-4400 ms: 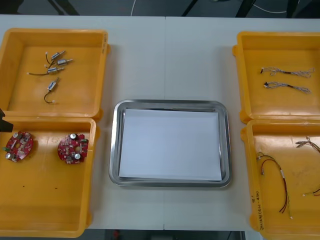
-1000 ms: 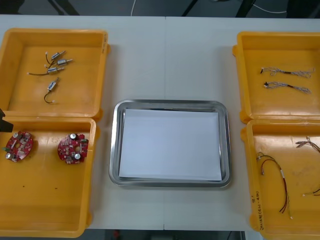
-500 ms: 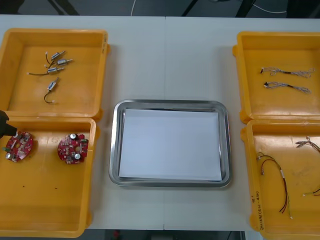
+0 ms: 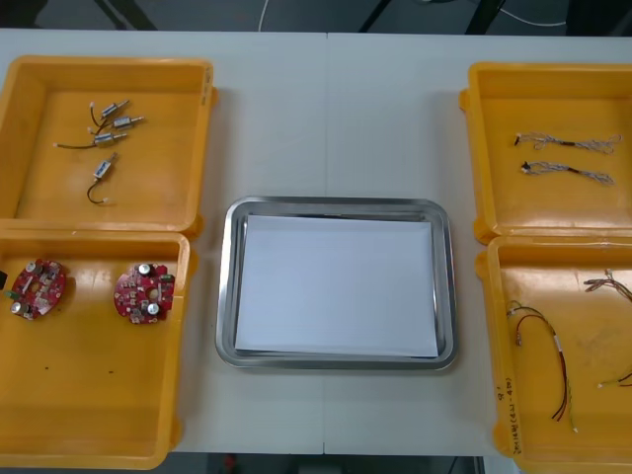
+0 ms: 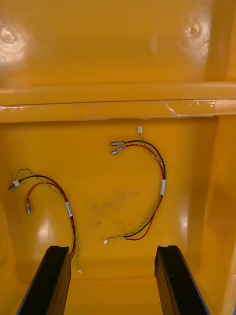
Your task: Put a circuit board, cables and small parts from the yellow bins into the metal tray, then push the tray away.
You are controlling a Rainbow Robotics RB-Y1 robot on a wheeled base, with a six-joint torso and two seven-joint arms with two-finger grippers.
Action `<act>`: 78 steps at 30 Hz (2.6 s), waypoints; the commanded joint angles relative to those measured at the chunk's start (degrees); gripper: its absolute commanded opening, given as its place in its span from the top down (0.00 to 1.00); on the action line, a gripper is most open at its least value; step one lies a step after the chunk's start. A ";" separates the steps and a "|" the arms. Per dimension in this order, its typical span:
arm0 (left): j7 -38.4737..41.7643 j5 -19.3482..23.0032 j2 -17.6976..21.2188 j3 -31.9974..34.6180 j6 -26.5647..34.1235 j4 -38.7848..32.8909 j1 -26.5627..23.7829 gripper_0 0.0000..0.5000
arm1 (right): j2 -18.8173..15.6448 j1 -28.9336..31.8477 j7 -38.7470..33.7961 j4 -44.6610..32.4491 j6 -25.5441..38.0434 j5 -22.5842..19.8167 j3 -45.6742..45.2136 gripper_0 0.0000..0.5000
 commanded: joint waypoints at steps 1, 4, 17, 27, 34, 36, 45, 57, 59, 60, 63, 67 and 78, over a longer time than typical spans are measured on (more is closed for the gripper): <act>-2.43 0.36 3.15 -0.27 -0.21 0.15 1.16 0.02 | -2.13 4.54 0.81 -2.33 -2.29 -1.01 -3.41 0.00; -2.52 0.28 3.41 -0.27 -2.14 1.03 1.24 0.02 | -2.13 7.62 1.43 -2.41 -4.57 -1.80 -3.94 0.00; -4.19 -0.08 4.38 -0.89 -10.23 4.46 3.35 0.02 | -2.39 15.44 3.27 0.31 -14.24 -3.64 -4.12 0.00; -4.36 -0.52 4.47 -2.64 -14.88 6.48 4.32 0.02 | -6.08 15.88 5.82 6.20 -21.53 -3.03 1.86 0.00; -3.92 -0.87 4.47 -4.05 -18.84 6.57 6.25 0.02 | -8.28 14.56 6.44 10.68 -25.84 -1.80 6.69 0.00; -3.92 -0.78 4.47 -4.23 -19.54 6.57 6.78 0.02 | -8.37 13.95 6.79 11.82 -25.84 -1.88 7.13 0.00; -4.63 -0.08 4.47 -5.28 -24.20 8.68 8.45 0.02 | -8.98 12.19 8.20 15.96 -27.16 -1.88 9.42 0.00; -5.07 0.10 4.47 -7.21 -27.54 11.75 8.45 0.02 | -8.98 9.55 9.78 21.23 -30.32 -2.59 11.70 0.00; -5.07 0.19 4.38 -7.65 -27.98 12.28 8.54 0.02 | -8.98 9.37 10.04 21.67 -31.03 -2.59 12.32 0.00; -5.07 0.28 4.47 -8.01 -28.33 12.54 8.54 0.02 | -8.89 9.37 10.04 21.84 -31.55 -2.50 12.76 0.00; -4.80 0.45 4.55 -8.71 -28.95 12.98 8.54 0.02 | -8.89 9.37 10.39 21.84 -32.26 -1.88 13.55 0.00; -5.07 0.89 4.55 -8.80 -29.83 13.69 9.07 0.02 | -8.98 9.37 10.57 21.93 -32.26 -1.71 14.16 0.00; -5.16 2.12 4.64 -8.80 -32.64 13.77 11.79 0.02 | -8.89 8.94 11.01 24.83 -32.17 -2.76 14.52 0.00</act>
